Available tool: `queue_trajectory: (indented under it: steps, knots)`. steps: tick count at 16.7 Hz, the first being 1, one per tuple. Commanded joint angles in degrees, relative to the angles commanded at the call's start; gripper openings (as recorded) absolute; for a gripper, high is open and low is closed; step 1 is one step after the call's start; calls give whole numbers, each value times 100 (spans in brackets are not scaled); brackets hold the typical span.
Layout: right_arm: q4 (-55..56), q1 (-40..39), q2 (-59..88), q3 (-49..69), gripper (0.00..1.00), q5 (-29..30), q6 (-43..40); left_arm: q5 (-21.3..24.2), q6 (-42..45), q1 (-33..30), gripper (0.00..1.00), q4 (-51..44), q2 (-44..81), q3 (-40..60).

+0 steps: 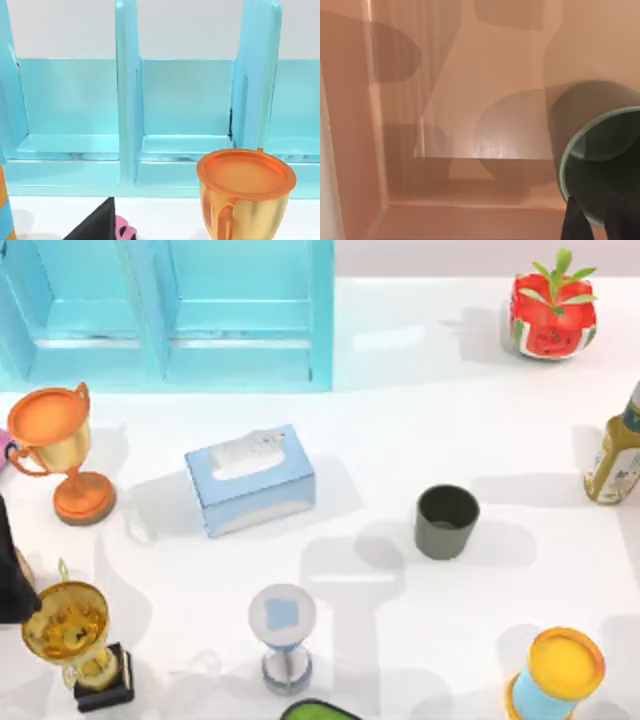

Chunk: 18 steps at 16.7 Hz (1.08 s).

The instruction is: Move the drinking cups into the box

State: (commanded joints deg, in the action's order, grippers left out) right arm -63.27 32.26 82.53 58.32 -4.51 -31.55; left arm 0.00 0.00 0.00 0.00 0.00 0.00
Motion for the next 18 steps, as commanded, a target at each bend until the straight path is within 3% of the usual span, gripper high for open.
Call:
queue_trajectory:
  steps: [8,18]
  knots:
    - [0,0,0,0,98,0,0,0,0,0,100,0,0,0]
    - [-17,-5,-3,17,100,0,-1,0,0,0,100,0,0,0]
